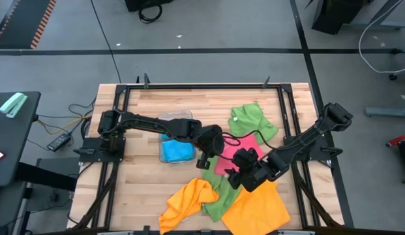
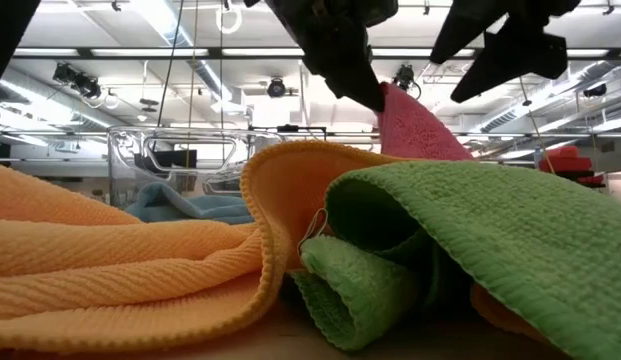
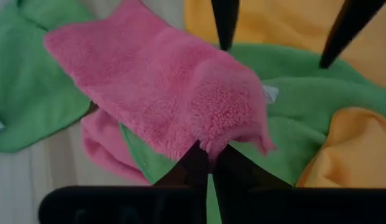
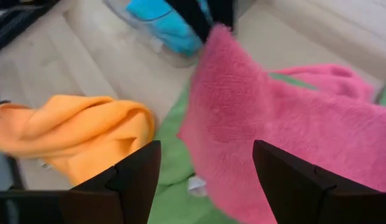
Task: Fold microfiber towels
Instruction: Fold the top pink towel
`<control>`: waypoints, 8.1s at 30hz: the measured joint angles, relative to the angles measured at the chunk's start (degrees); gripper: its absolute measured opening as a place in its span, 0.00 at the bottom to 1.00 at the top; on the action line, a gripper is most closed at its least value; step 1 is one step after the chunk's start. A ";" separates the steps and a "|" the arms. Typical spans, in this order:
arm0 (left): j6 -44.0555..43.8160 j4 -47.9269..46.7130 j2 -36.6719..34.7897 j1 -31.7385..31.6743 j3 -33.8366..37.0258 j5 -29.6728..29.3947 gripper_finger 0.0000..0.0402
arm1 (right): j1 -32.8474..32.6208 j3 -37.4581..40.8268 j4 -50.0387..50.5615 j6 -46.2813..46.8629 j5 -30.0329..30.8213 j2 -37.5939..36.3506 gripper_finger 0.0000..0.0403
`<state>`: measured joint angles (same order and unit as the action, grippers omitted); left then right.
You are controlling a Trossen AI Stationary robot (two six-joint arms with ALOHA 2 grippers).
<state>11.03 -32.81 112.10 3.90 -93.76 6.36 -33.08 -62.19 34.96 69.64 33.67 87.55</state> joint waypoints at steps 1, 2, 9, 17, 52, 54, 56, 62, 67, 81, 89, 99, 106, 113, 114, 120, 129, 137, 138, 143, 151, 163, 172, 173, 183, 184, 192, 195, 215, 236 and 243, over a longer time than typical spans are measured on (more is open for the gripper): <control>-0.31 -0.01 0.02 0.00 0.00 -0.01 0.04 | 0.29 0.00 0.39 0.00 0.24 0.00 0.66; -0.36 0.40 0.02 0.00 0.00 -0.01 0.03 | 0.59 0.00 0.27 -0.06 0.48 0.00 0.66; -5.59 3.88 0.02 -0.10 0.00 0.12 0.06 | 0.77 0.00 0.93 -0.91 0.77 -0.07 0.66; -7.88 6.70 0.02 -0.22 0.00 1.28 0.03 | 0.72 -4.44 10.07 -0.15 0.15 -0.61 0.66; -4.29 17.99 9.16 -5.71 0.07 4.05 0.07 | 0.52 -27.26 45.24 16.62 3.67 -1.67 0.65; -2.57 18.44 9.74 -5.67 0.00 4.05 0.08 | 1.08 -27.26 45.23 17.43 3.83 -2.37 0.65; -0.38 18.42 10.55 -5.57 0.07 4.02 0.09 | 1.68 -27.26 45.23 17.18 4.17 -3.07 0.65; 0.56 17.68 11.68 -5.49 -0.02 2.25 0.06 | 2.63 -27.26 45.16 14.15 4.86 -5.58 0.65; -0.28 17.48 12.17 -5.62 0.02 1.28 0.05 | 2.58 -27.26 44.61 12.24 7.80 -7.53 0.65; -1.88 16.74 12.30 -5.19 0.02 -3.82 0.24 | 2.53 -27.26 39.37 5.34 8.35 -8.26 0.65; -7.90 12.32 11.86 -5.17 -1.53 -3.51 0.49 | 2.17 -27.17 40.48 5.08 8.30 -8.98 0.65; -9.77 -3.13 11.69 -5.25 -11.29 -3.50 0.52 | 2.19 -27.18 41.85 -1.36 2.88 -13.11 0.65; -11.99 -9.25 11.69 -5.29 -15.70 -3.37 0.44 | 2.19 -27.19 41.91 -9.17 -6.64 -14.60 0.65; -16.84 -18.66 11.67 -3.55 -17.38 7.30 0.40 | 1.37 -27.19 45.37 -11.39 -11.52 -19.05 0.65; -18.10 -19.84 11.67 -3.09 -17.38 9.11 0.40 | 1.21 -27.19 45.37 -11.84 -10.66 -19.69 0.65; -23.11 -19.98 13.93 1.54 -17.38 10.44 0.41 | -0.47 -27.23 45.12 -14.27 -3.31 -21.53 0.65; -13.17 -17.39 17.46 5.85 -17.38 -6.06 0.51 | -3.29 -27.21 44.79 -15.62 -0.70 -20.03 0.65; 4.46 -14.50 18.30 11.33 -17.47 -20.11 0.51 | -5.45 -27.21 44.65 -13.09 1.70 -19.78 0.65; 5.72 -14.75 18.52 11.64 -17.38 -21.08 0.50 | -5.84 -27.21 44.63 -12.64 2.30 -19.76 0.65; 8.52 -12.89 19.16 13.43 -17.38 -30.38 0.50 | -7.34 -27.21 44.61 -10.23 4.20 -19.76 0.65; 8.79 -8.54 19.16 12.91 -17.38 -31.21 0.48 | -7.72 -27.21 44.10 -9.38 5.10 -19.74 0.65; 12.38 -3.46 19.83 12.50 -17.46 -29.19 0.47 | -7.71 -27.21 43.12 -8.78 6.02 -19.74 0.65; 15.26 -3.18 21.76 13.11 -17.38 -29.77 0.45 | -7.71 -27.19 43.01 -8.19 6.05 -19.74 0.65; 15.72 -3.07 21.84 13.14 -17.38 -31.06 0.44 | -7.71 -27.19 43.00 -8.16 6.05 -19.74 0.65; 17.26 -2.97 21.83 12.98 -17.38 -33.67 0.33 | -7.69 -27.19 43.00 -8.14 6.39 -19.74 0.65; 17.27 -3.08 21.83 12.99 -17.38 -33.61 0.31 | -7.71 -27.19 43.00 -8.14 6.40 -19.74 0.65; 16.64 -3.12 21.41 13.03 -17.38 -32.11 0.11 | -7.71 -27.19 43.00 -8.32 6.43 -19.74 0.65; 16.47 -3.09 20.61 13.03 -17.38 -29.77 0.04 | -7.70 -27.19 43.00 -8.32 6.45 -19.74 0.65; 14.19 -0.75 20.08 13.31 -17.42 -29.04 0.10 | -7.71 -27.19 42.98 -8.18 6.58 -19.74 0.65; 10.64 -8.95 20.12 12.89 -17.42 -30.52 0.47 | -7.69 -27.19 42.93 -8.12 7.33 -19.74 0.65; 10.66 -9.10 20.13 12.66 -17.42 -31.20 0.37 | -7.69 -27.19 42.93 -8.12 8.33 -19.74 0.65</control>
<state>21.70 -41.91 132.22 16.56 -111.18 -24.84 -40.77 -89.38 77.89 61.52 42.00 67.81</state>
